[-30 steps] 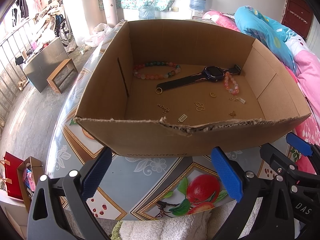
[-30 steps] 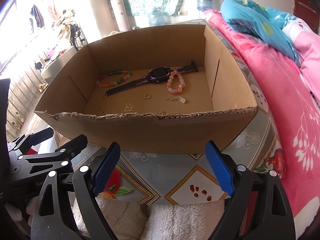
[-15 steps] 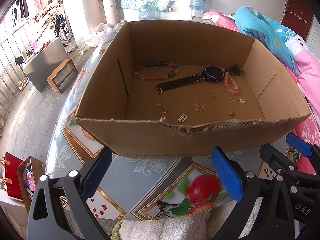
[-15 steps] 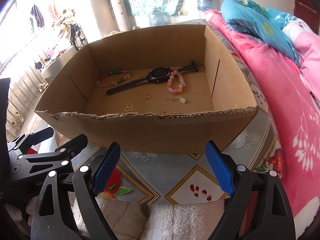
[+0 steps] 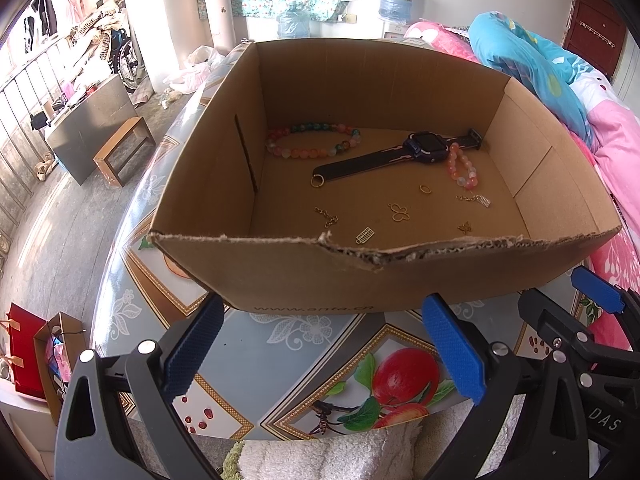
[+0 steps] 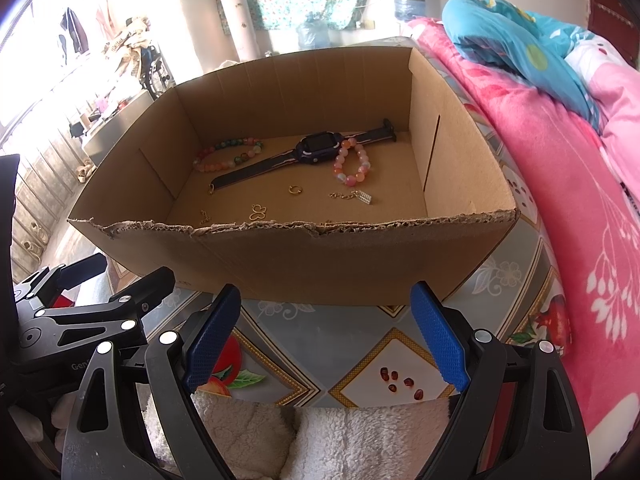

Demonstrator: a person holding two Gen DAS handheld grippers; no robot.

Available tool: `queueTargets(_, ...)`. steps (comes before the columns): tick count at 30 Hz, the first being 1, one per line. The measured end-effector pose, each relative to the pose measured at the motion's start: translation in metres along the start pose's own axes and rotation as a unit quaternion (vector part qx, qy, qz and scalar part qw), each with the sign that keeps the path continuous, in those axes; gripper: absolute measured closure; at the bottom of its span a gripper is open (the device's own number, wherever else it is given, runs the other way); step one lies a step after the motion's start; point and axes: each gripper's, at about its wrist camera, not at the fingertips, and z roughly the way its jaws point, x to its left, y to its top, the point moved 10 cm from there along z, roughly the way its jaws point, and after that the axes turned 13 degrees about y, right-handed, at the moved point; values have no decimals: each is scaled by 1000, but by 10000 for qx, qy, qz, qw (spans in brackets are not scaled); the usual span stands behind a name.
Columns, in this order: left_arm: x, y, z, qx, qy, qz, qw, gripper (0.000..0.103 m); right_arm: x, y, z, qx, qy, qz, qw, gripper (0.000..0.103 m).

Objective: Organize jewelry

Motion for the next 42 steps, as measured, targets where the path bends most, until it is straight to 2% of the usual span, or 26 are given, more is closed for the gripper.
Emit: queueTargets(42, 3, -1, 0, 35, 23, -59, 10000, 6, -5, -2, 0, 26, 14, -9, 10000, 20)
